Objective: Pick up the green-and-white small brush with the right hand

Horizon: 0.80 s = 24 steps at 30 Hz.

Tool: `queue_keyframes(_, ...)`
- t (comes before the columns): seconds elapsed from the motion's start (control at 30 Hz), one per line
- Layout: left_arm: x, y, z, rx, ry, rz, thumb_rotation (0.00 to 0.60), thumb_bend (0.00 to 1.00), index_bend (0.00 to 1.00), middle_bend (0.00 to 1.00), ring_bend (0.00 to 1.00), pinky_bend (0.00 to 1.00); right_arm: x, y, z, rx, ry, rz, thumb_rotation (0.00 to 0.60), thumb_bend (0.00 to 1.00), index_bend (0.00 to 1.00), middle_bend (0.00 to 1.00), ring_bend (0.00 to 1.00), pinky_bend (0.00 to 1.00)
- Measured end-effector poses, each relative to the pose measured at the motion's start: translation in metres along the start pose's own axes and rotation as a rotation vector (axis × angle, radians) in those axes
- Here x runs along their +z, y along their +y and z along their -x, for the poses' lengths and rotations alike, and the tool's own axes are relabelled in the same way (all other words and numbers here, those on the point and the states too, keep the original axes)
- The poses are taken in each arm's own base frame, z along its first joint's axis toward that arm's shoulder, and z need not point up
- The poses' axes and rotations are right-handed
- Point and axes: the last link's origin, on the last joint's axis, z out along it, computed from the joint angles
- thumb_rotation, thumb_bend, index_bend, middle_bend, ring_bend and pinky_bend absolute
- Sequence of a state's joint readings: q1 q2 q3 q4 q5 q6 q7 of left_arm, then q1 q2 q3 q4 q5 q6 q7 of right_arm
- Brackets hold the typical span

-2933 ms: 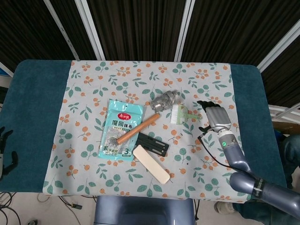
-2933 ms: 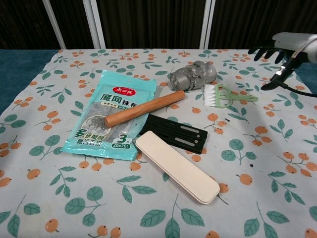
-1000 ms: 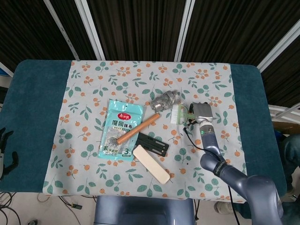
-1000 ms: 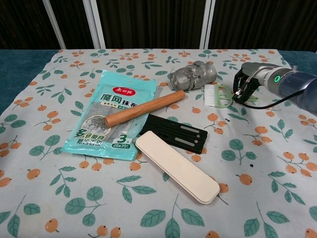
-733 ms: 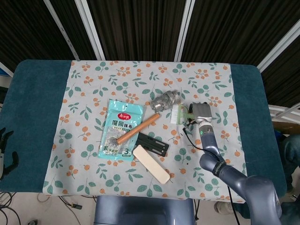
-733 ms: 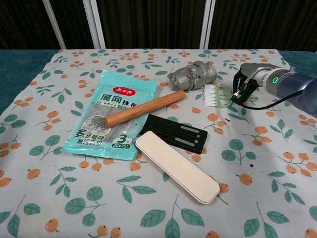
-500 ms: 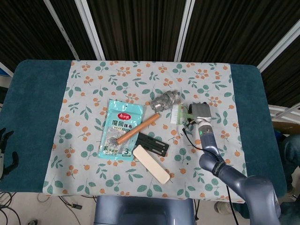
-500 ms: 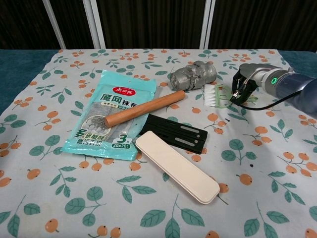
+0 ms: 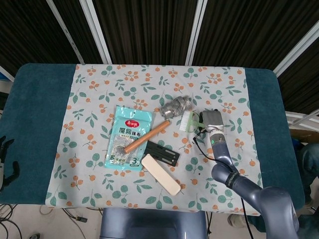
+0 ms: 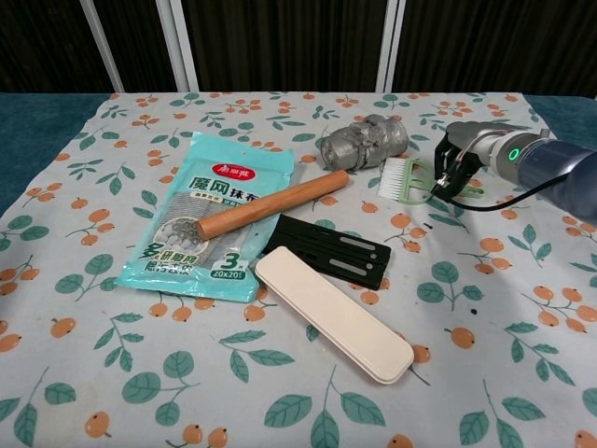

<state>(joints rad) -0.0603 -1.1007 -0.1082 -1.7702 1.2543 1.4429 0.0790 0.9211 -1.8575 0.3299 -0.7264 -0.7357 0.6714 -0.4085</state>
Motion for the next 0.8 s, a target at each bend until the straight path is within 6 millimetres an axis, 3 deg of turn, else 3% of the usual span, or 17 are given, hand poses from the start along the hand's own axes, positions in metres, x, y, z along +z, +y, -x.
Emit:
queue_keyframes(0.4, 0.000, 0.000, -0.001, -0.007, -0.003, -0.002, 0.600, 0.58, 0.12, 0.01, 0.03, 0.00, -0.007, 0.002, -0.014, 0.059, 0.023, -0.032, 0.600, 0.44, 0.65, 0.61, 0.53, 0.23)
queue_keyframes(0.8, -0.001, 0.000, 0.000, -0.006, -0.005, -0.001, 0.600, 0.58, 0.12, 0.01, 0.03, 0.00, -0.017, 0.034, -0.036, 0.100, 0.046, -0.007, 0.600, 0.45, 0.66, 0.61, 0.54, 0.23)
